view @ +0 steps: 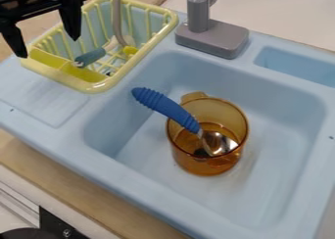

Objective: Take the blue spoon and put it on the upper side of the sink.

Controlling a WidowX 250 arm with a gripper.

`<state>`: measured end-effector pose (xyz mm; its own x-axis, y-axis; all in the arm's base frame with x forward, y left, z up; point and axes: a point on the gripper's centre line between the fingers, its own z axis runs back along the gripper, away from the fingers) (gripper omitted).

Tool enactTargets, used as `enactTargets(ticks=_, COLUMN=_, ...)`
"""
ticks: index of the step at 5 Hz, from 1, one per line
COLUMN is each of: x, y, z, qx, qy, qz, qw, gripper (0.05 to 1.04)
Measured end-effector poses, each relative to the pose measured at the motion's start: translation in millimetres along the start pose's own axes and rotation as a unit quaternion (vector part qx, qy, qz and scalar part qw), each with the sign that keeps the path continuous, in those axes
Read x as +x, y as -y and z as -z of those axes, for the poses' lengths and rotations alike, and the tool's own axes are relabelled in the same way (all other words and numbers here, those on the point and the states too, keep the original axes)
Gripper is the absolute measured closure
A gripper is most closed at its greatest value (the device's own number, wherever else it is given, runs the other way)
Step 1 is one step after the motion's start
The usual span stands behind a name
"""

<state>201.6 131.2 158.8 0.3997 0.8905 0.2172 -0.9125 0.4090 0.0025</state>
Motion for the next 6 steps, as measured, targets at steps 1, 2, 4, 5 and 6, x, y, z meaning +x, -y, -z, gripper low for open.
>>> enactTargets(ticks=1, x=-4.0, y=-0.4, z=4.2, qx=0.003, qy=-0.01, qz=0.001, qw=0.9999, gripper=0.083)
enactTargets(ticks=2, x=-8.9, y=-2.4, z=-0.7, qx=-0.012, qy=-0.015, qz=0.002, qw=0.9998, gripper=0.083)
enactTargets(ticks=4, x=-14.8, y=-6.1, z=-15.4, qx=-0.039, qy=-0.018, qz=0.004, qw=0.9991, gripper=0.083)
enactTargets(ticks=5, x=-35.4, y=10.8, z=-15.8, qx=-0.061, qy=-0.055, qz=0.007, qw=0.9966, gripper=0.083)
enactTargets(ticks=6, x=-62.3, y=24.5, z=-18.9, qx=-0.083, qy=-0.082, qz=0.026, qw=0.9928, gripper=0.083)
